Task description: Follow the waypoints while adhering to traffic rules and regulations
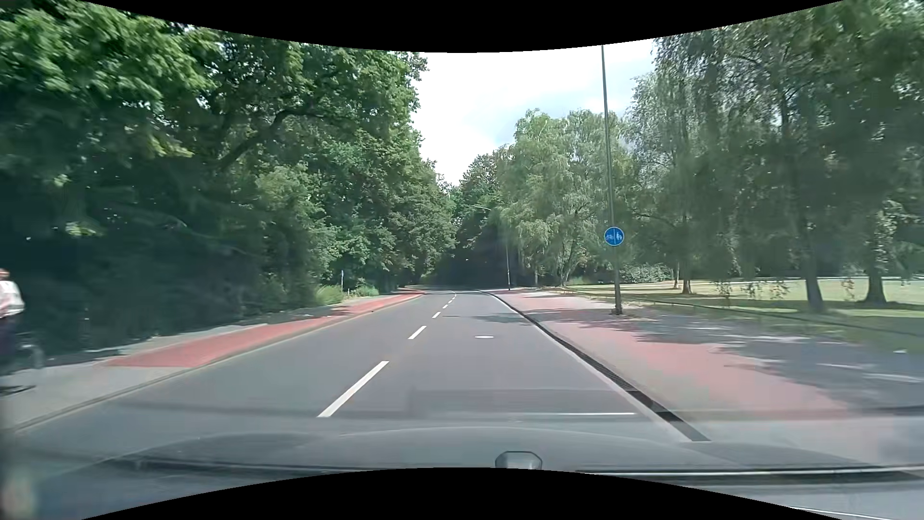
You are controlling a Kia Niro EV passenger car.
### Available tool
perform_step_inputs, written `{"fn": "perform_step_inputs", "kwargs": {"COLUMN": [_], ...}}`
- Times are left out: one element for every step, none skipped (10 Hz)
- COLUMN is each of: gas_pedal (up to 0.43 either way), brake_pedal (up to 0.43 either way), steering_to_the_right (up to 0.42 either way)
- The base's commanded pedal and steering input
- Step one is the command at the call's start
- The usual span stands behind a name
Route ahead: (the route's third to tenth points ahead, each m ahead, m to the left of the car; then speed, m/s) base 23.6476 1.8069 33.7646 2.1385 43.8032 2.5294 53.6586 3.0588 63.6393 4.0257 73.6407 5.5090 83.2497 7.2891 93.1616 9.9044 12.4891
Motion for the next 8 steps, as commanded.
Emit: {"fn": "perform_step_inputs", "kwargs": {"gas_pedal": [0.157, 0.157, 0.157, 0.157, 0.157, 0.157, 0.157, 0.157], "brake_pedal": [0.018, 0.018, 0.018, 0.018, 0.018, 0.018, 0.018, 0.018], "steering_to_the_right": [-0.01, -0.01, -0.01, -0.01, -0.01, -0.01, -0.01, -0.009]}}
